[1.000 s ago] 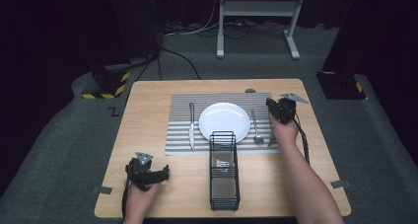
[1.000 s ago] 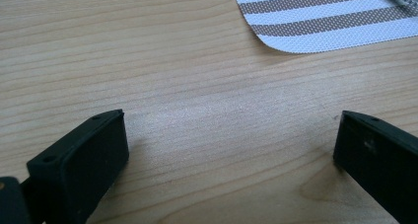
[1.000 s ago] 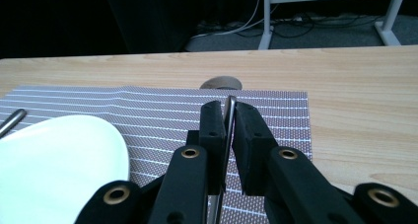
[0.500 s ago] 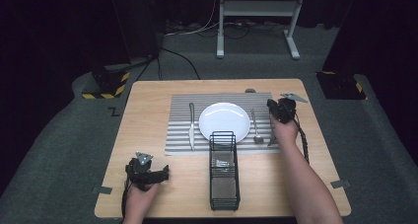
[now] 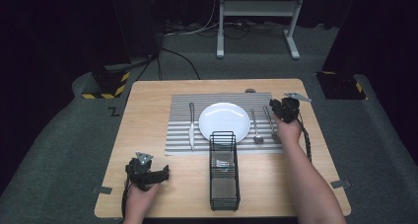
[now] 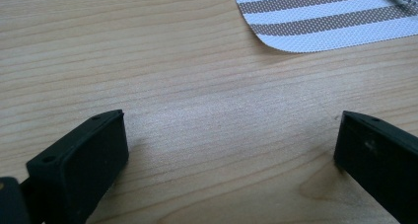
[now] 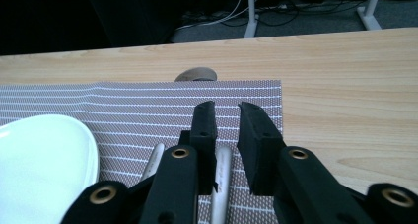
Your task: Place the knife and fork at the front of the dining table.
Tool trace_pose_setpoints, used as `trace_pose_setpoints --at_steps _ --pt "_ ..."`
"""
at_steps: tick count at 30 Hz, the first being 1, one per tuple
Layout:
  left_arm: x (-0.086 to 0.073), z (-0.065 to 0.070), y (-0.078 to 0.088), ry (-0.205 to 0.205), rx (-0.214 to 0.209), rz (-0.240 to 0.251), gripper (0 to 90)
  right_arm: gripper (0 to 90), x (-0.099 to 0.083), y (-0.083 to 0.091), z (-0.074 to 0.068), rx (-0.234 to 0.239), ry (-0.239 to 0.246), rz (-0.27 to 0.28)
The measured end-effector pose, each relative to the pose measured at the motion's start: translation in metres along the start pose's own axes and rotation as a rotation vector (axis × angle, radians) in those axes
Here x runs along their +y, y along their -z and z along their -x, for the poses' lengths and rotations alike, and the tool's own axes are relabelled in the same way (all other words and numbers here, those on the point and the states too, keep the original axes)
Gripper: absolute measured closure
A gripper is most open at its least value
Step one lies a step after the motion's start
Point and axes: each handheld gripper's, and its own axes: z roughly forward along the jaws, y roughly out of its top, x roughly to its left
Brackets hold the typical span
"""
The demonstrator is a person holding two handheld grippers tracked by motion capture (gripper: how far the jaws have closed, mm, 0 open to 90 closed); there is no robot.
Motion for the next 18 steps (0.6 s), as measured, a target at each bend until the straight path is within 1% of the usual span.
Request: trace_pose_setpoints --at_steps 1,3,5,7,8,10,14,16,18 --pt "0.0 0.0 0.0 0.0 0.0 0.0 0.0 78.5 0.0 0.002 -0.001 -0.001 0.005 -0.006" --pt "0.0 0.0 0.0 0.0 0.0 0.0 0.0 78.5 0.0 0.008 -0.003 -0.005 0.032 -0.006" --pt "0.0 0.0 0.0 -0.001 0.001 -0.001 0.0 78.3 -0.001 0.018 -0.005 -0.001 0.047 0.001" --pt "0.0 0.0 0.0 -0.002 0.002 -0.001 0.0 75.6 -0.003 0.028 -0.007 0.008 0.062 0.009" --pt "0.0 0.0 0.0 -0.002 0.002 -0.001 0.0 73.0 -0.005 0.034 -0.009 0.01 0.084 0.017" --pt "0.0 0.0 0.0 -0.004 0.002 -0.003 0.0 69.7 -0.009 0.045 -0.014 -0.005 0.121 0.019" --pt "0.0 0.0 0.0 -0.005 0.002 -0.003 0.0 59.6 -0.018 0.066 -0.022 -0.016 0.151 0.017" --pt "0.0 0.0 0.0 -0.005 0.002 -0.003 0.0 51.3 -0.025 0.078 -0.026 -0.022 0.163 0.015" --pt "0.0 0.0 0.0 -0.005 0.002 -0.003 0.0 44.2 -0.032 0.088 -0.029 -0.032 0.173 -0.004"
